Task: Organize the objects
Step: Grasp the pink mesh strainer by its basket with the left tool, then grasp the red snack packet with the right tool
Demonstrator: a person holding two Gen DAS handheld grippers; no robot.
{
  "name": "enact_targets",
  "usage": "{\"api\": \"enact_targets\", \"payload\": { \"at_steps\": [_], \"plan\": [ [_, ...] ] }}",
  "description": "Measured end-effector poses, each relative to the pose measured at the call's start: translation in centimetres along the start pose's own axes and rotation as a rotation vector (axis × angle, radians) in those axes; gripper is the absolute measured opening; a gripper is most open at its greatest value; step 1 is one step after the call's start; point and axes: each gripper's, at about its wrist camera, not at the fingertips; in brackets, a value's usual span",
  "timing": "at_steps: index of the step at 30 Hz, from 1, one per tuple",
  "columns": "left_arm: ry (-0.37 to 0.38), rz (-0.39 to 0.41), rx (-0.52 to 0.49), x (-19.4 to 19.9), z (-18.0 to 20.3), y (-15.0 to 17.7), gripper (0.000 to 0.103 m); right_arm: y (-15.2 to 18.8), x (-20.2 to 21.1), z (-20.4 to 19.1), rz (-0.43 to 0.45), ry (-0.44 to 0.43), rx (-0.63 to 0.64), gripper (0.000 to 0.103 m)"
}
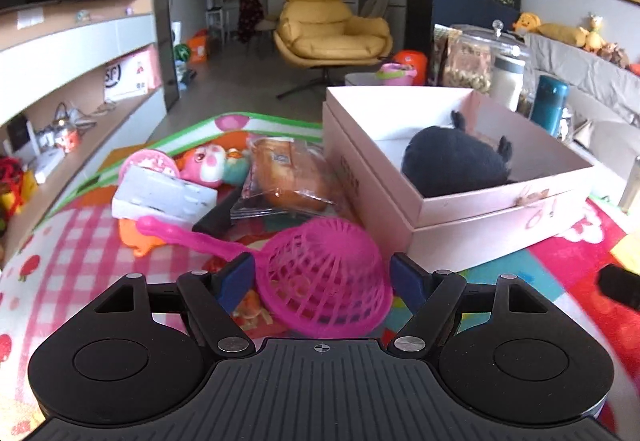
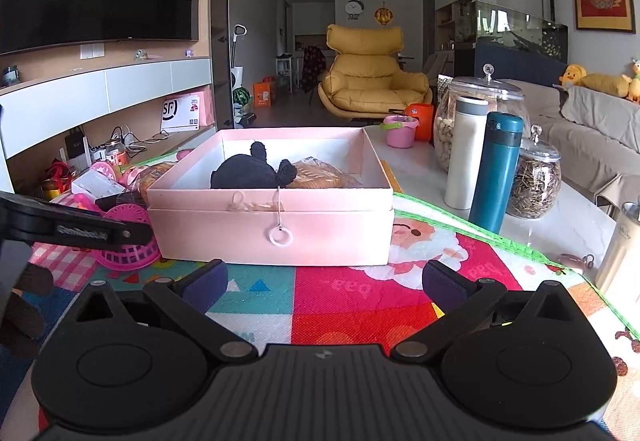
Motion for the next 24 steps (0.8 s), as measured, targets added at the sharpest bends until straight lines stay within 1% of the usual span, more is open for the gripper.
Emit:
{"api": "enact_targets", "payload": {
  "at_steps": [2,4,6,9,10,12,13,14,15,18,20,21,22,24],
  "plan": [
    [0.006,0.003,0.0,0.1,-0.7,0.3,0.074,0.0,0.0,0.0,0.001,-0.001,-0.003,0.103],
    [0.041,-0.005,0.005,0.9,-2.1,0.6,0.074,0.0,0.0,0.0,0.002,-0.002,-0.005,0.103],
    [0.072,0.003,-0.025,1.9,-3.7,1.1,0.074,0.0,0.0,0.0,0.005,-0.001,-0.005,0.103],
    [0.196,0.0,-0.1,3.7,-6.5,2.5,0.074,0.0,0.0,0.0,0.005,-0.001,-0.005,0.103],
    [0.216,-0.001,-0.118,4.3,-7.4,3.1,0.074,0.0,0.0,0.0,0.005,-0.001,-0.005,0.103],
    [0.187,0.001,-0.145,5.4,-8.7,4.0,0.075,0.0,0.0,0.0,0.004,-0.002,-0.005,0.103],
    [0.157,-0.001,-0.141,6.0,-9.4,4.5,0.075,0.0,0.0,0.0,0.004,-0.002,-0.005,0.103],
    [0.137,-0.011,-0.116,6.3,-9.9,4.7,0.074,0.0,0.0,0.0,0.003,-0.002,-0.005,0.103],
    [0.129,-0.025,-0.076,6.5,-10.4,4.8,0.074,0.0,0.0,0.0,0.003,-0.001,-0.005,0.103],
    [0.152,-0.065,0.128,7.1,-11.6,5.0,0.074,0.0,-0.1,-0.1,0.001,-0.001,-0.005,0.103],
    [0.148,-0.07,0.216,7.1,-11.4,4.9,0.074,0.0,-0.2,-0.1,-0.002,0.001,-0.004,0.103],
    [0.125,-0.074,0.235,7.0,-10.9,4.7,0.074,0.0,-0.2,-0.1,-0.004,0.001,-0.004,0.103],
    [0.096,-0.075,0.232,6.7,-10.2,4.4,0.074,0.0,-0.2,-0.2,-0.007,0.001,-0.004,0.103],
    [0.022,-0.067,0.2,6.4,-8.9,4.0,0.074,0.0,-0.4,-0.2,-0.017,-0.001,0.0,0.103]
  ]
}}
Point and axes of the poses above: each gripper's, at about its wrist camera, not at the fingertips, and x roughly against the way its jaws point, z to its right, y to its underside, and after that the axes turned 12 degrees about -y, right-handed
